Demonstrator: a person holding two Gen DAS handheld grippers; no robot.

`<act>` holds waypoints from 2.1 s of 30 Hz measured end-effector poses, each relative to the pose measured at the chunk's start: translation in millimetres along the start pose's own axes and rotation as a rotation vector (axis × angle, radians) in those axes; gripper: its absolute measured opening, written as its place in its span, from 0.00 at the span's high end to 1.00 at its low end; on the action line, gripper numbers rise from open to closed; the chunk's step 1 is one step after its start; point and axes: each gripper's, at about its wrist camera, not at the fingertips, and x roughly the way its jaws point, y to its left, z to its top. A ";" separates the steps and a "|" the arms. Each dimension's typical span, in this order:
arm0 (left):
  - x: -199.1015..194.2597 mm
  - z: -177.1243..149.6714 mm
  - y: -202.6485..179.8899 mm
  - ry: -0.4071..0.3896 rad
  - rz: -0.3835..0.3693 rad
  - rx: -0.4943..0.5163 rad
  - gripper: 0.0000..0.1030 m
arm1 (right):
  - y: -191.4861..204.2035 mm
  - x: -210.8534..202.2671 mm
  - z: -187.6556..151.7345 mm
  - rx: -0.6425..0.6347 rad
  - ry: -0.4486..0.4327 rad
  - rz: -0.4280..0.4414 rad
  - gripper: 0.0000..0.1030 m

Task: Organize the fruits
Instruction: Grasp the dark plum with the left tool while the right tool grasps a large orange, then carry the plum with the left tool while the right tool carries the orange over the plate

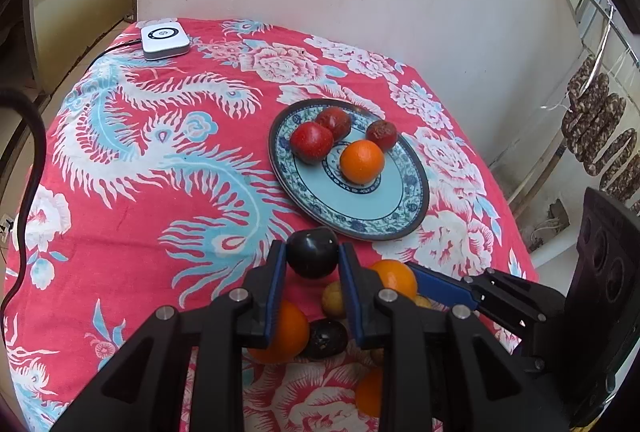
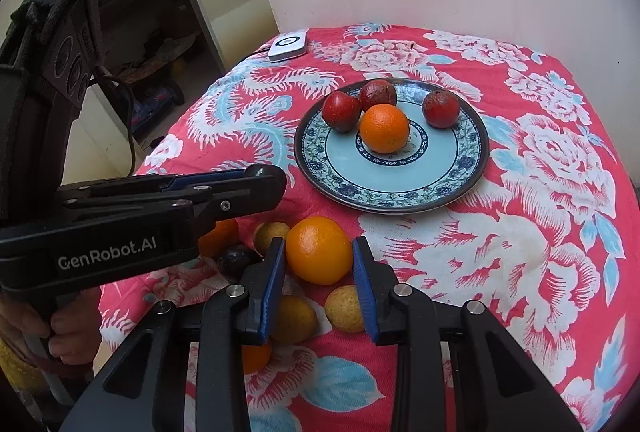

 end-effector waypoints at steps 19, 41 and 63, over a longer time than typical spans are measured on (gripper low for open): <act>-9.1 6.9 -2.8 -0.028 -0.004 -0.007 0.73 | -13.6 -21.3 4.3 0.037 -0.076 -0.007 0.67; 15.8 32.6 -16.0 -0.031 0.019 0.045 0.73 | -48.7 -13.2 38.1 0.067 -0.112 -0.074 0.67; 39.5 39.7 -12.6 -0.030 0.053 0.048 0.73 | -71.0 23.9 59.8 0.119 -0.070 -0.114 0.67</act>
